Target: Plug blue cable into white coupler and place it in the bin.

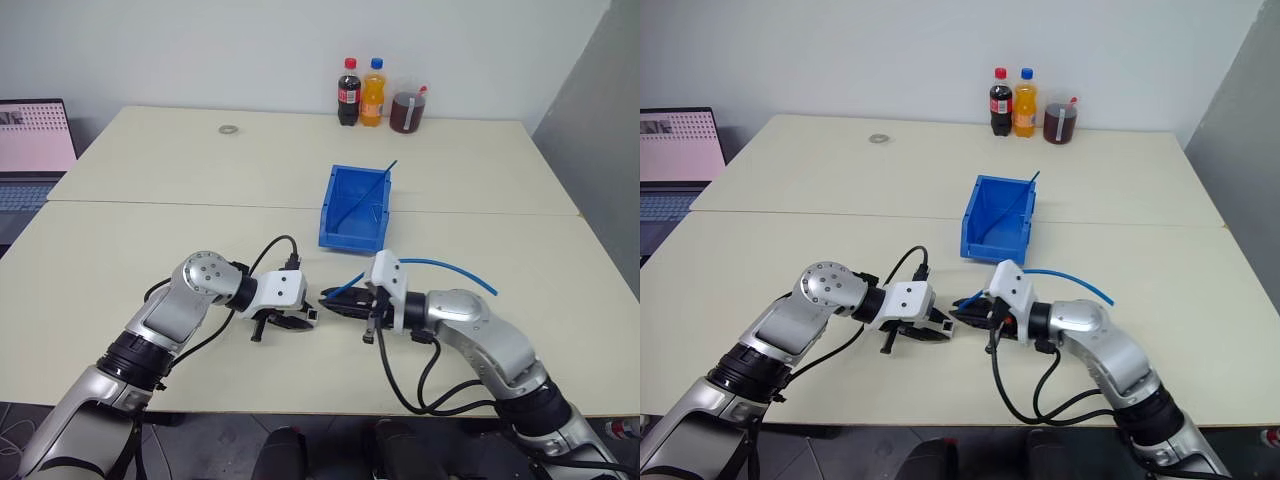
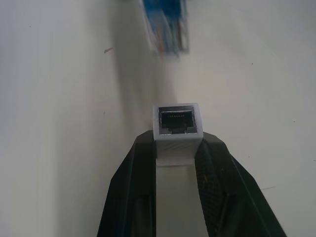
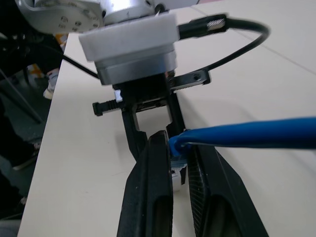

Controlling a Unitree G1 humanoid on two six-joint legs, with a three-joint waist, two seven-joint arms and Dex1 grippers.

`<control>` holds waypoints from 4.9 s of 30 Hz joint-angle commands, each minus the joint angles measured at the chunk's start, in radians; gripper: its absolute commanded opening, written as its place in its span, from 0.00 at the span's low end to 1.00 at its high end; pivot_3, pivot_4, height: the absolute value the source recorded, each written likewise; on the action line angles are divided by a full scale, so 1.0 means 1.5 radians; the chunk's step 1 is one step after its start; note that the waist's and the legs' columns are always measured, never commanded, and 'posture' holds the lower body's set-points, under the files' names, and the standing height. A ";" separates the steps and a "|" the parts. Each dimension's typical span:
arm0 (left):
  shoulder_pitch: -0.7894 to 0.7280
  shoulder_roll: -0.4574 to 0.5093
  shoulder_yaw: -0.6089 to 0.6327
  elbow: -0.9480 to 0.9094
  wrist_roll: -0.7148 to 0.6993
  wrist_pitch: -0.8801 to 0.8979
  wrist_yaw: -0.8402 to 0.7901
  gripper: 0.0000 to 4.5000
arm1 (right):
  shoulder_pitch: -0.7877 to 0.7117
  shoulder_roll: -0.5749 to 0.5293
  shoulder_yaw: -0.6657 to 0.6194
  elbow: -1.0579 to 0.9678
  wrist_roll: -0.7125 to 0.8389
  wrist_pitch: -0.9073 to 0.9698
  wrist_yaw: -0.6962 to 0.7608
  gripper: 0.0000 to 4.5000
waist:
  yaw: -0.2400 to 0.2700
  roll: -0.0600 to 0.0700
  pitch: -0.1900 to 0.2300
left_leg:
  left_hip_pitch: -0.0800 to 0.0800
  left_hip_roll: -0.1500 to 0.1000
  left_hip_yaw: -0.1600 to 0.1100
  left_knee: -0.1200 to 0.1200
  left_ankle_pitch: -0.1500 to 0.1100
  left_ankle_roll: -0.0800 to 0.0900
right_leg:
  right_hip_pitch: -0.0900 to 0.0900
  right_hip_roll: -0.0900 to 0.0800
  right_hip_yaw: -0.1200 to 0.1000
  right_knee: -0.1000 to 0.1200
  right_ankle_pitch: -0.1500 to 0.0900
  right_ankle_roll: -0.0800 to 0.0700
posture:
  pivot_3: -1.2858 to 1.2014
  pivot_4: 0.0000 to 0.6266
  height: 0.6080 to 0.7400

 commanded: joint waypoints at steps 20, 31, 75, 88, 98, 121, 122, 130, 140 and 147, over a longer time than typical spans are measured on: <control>0.017 -0.021 -0.003 -0.001 0.007 0.043 -0.005 0.17 | -0.027 0.029 0.036 0.056 -0.116 -0.074 0.030 0.03 | 0.001 0.000 0.000 | 0.001 0.000 0.000 0.000 0.000 0.000 | 0.000 0.000 0.000 0.001 0.000 0.000 | 0.52 0.24 1.00; 0.012 -0.036 0.000 0.000 0.010 0.081 0.003 0.17 | -0.031 0.023 0.044 0.055 -0.144 -0.068 0.045 0.03 | 0.002 0.001 -0.001 | 0.002 0.000 0.000 0.001 0.000 0.000 | 0.002 0.000 0.000 0.001 0.000 0.000 | 0.52 0.24 1.00; 0.023 -0.064 0.009 -0.012 0.023 0.094 0.020 0.17 | -0.071 0.054 0.082 0.148 -0.137 -0.033 0.156 0.03 | 0.004 0.005 -0.008 | 0.003 -0.001 0.000 0.001 0.000 0.000 | 0.004 -0.002 0.000 0.001 0.000 0.000 | 0.52 0.24 1.00; 0.041 -0.061 0.011 -0.039 0.021 0.113 0.020 0.17 | -0.080 0.060 0.143 0.167 -0.171 -0.018 0.195 0.03 | 0.002 0.008 -0.016 | 0.004 -0.002 0.000 0.000 0.000 0.000 | 0.004 -0.002 0.000 0.001 0.000 0.000 | 0.52 0.24 1.00; 0.043 -0.063 0.009 -0.039 0.024 0.113 0.018 0.17 | -0.086 0.086 0.157 0.205 -0.188 -0.001 0.202 0.03 | -0.001 0.008 -0.021 | 0.006 -0.001 0.000 -0.001 0.000 0.000 | 0.004 0.000 0.001 0.000 0.000 0.000 | 0.52 0.24 1.00; 0.057 -0.064 0.021 -0.039 0.030 0.109 0.025 0.17 | -0.043 0.044 0.143 0.216 -0.197 -0.009 0.217 0.03 | 0.000 0.010 -0.026 | 0.019 0.000 0.000 -0.003 -0.003 0.003 | 0.015 -0.001 0.002 0.000 -0.006 -0.002 | 0.52 0.24 1.00; 0.058 -0.063 0.022 -0.040 0.029 0.110 0.025 0.17 | -0.043 0.045 0.142 0.216 -0.196 -0.010 0.216 0.03 | 0.000 0.010 -0.026 | 0.019 0.000 0.000 -0.003 -0.003 0.003 | 0.016 -0.002 0.002 0.000 -0.006 -0.001 | 0.52 0.24 1.00; 0.065 -0.083 0.042 -0.027 0.027 0.102 0.065 0.17 | -0.068 0.074 0.096 0.222 -0.195 -0.042 0.172 0.03 | 0.000 0.010 -0.026 | 0.019 0.000 0.000 -0.003 -0.004 0.003 | 0.016 -0.002 0.002 0.000 -0.007 -0.001 | 0.52 0.24 1.00; 0.142 -0.023 0.118 -0.084 -0.026 0.122 0.070 0.68 | -0.065 0.071 0.021 0.151 -0.156 -0.021 0.133 0.03 | -0.007 0.008 -0.019 | 0.016 0.001 -0.001 -0.003 -0.004 0.003 | 0.013 -0.002 0.002 0.000 -0.007 -0.002 | 0.52 0.24 1.00; 0.203 0.027 0.256 -0.164 -0.144 0.233 0.095 1.00 | -0.077 0.080 -0.085 0.058 -0.066 0.087 0.085 0.03 | -0.002 0.008 -0.011 | 0.003 0.002 -0.003 -0.002 -0.003 0.003 | 0.002 -0.003 0.000 0.002 -0.007 -0.002 | 0.52 0.24 1.00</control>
